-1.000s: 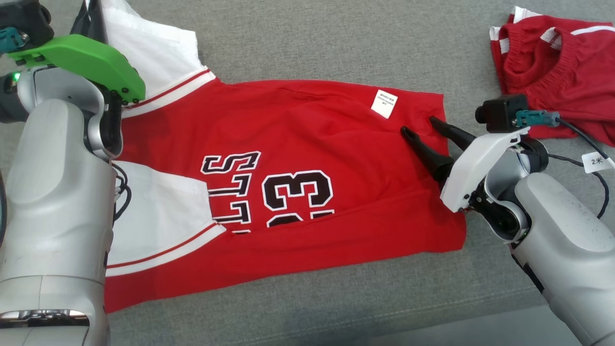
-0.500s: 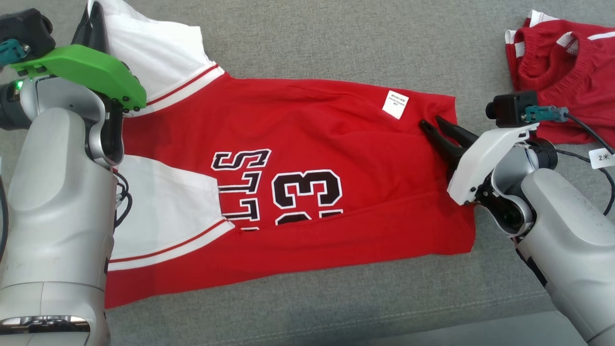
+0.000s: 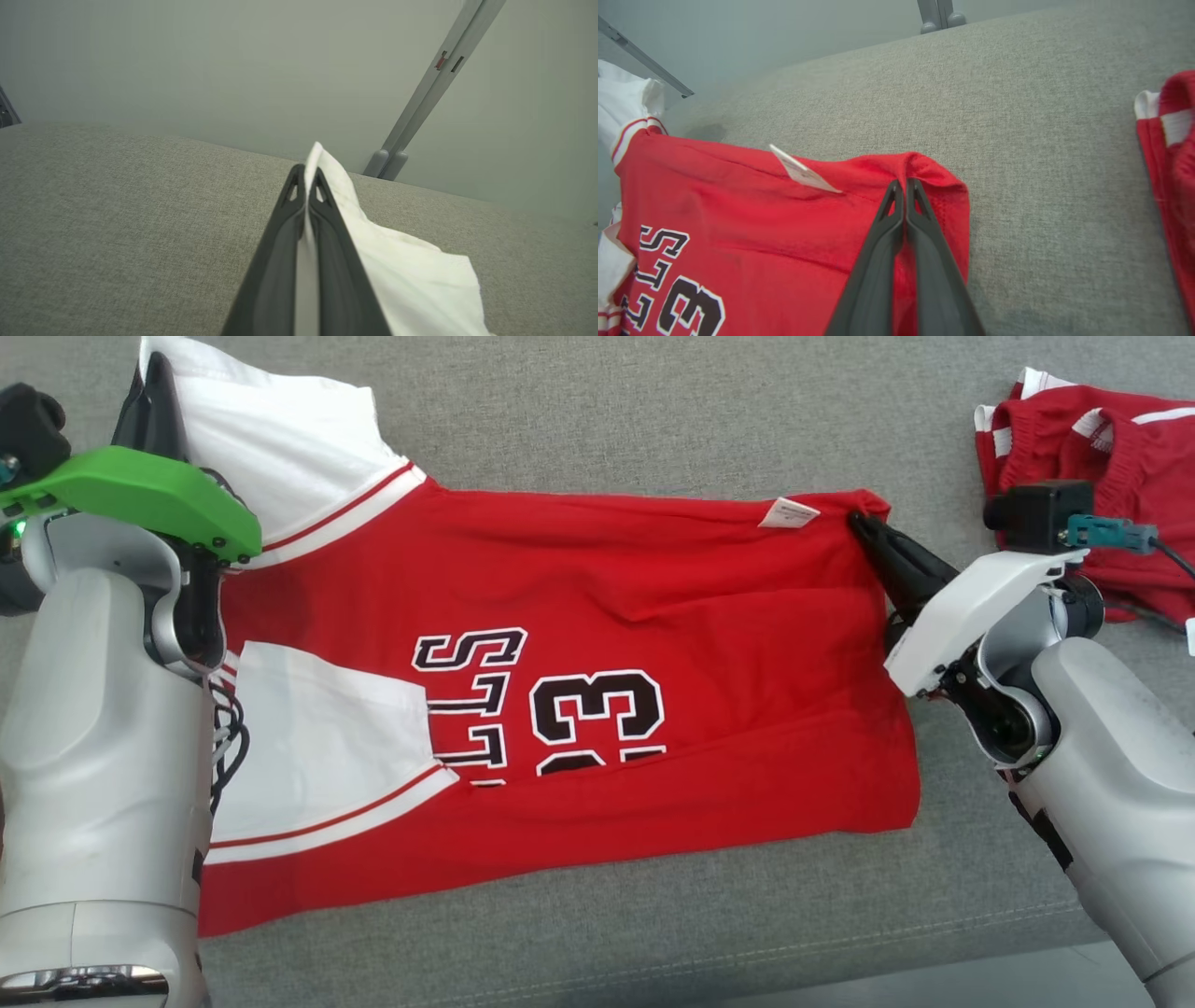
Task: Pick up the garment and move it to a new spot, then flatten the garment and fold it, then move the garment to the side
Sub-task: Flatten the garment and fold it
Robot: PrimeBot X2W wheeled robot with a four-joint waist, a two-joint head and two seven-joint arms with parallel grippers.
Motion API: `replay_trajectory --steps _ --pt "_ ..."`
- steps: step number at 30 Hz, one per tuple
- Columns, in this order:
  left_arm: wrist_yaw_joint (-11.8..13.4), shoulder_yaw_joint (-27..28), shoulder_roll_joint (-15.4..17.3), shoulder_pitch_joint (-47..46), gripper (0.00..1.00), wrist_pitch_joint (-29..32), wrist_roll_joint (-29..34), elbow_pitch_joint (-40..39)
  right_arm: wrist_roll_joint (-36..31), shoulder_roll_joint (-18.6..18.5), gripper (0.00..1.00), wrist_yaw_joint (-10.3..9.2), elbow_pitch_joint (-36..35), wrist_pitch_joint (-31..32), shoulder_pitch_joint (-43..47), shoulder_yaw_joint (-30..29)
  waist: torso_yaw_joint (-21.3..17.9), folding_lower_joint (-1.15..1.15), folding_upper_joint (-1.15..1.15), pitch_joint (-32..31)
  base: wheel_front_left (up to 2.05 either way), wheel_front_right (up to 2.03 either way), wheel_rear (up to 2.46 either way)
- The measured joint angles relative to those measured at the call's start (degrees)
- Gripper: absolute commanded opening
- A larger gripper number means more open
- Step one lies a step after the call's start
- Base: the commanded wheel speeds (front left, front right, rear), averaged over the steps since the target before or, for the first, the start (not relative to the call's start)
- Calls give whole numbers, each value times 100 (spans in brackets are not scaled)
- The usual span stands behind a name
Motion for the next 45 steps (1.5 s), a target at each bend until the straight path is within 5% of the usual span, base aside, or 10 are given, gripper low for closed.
replay_trajectory --steps 15,30,45 --pt "-129 426 -23 561 0 -297 -453 -300 290 -99 0 48 -94 -292 373 -194 30 0 0 -400 0 0 0" --pt "-221 739 -198 2521 0 -465 -778 -1006 159 -415 0 40 -543 -692 1774 -59 260 0 0 -1032 0 0 0" --pt "-114 790 -232 4094 0 -255 -1118 -1138 23 -253 0 -264 -515 -895 2727 249 320 0 0 -1515 0 0 0"
